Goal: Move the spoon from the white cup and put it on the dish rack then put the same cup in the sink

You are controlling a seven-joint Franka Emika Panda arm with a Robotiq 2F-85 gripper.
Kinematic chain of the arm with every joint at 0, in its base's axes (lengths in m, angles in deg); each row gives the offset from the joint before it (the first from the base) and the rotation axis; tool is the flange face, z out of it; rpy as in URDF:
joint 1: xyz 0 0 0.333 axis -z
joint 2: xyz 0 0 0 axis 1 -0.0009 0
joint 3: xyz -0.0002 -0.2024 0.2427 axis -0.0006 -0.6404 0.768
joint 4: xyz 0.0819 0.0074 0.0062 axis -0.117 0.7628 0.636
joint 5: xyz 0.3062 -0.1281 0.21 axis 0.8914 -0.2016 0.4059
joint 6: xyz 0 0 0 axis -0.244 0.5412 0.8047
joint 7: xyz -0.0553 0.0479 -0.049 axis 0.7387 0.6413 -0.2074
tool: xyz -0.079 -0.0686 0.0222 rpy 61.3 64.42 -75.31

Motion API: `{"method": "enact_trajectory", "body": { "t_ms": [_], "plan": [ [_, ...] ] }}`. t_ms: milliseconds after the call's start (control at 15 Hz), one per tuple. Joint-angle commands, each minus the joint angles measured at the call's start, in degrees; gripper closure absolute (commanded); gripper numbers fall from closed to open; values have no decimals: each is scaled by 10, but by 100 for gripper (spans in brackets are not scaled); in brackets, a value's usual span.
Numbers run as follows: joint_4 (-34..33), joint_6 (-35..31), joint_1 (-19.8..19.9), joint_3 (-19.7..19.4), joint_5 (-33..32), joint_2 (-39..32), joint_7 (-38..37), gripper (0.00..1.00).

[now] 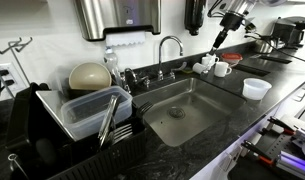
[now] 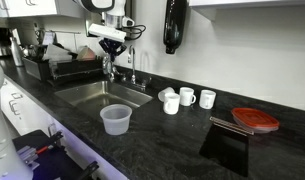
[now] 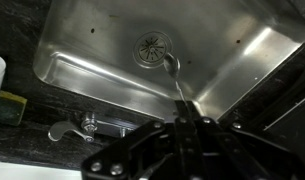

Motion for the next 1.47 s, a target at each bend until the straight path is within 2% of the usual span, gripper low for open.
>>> {"method": "enact_trajectory", "body": {
  "t_ms": [0,333,533,600,867,1200,1400],
  "plan": [
    [-15,15,-36,14,84,13,29,99],
    [-64,17,-118,48,238,14,89,99],
    [-86,47,-127,60,308,-7,150,99],
    [-65,27,-100,89,284,14,111,99],
    [-66,28,-88,100,288,12,115,97],
    [-71,35,-92,106,291,10,117,99],
    [-86,42,-111,128,329,5,128,99]
  ]
}}
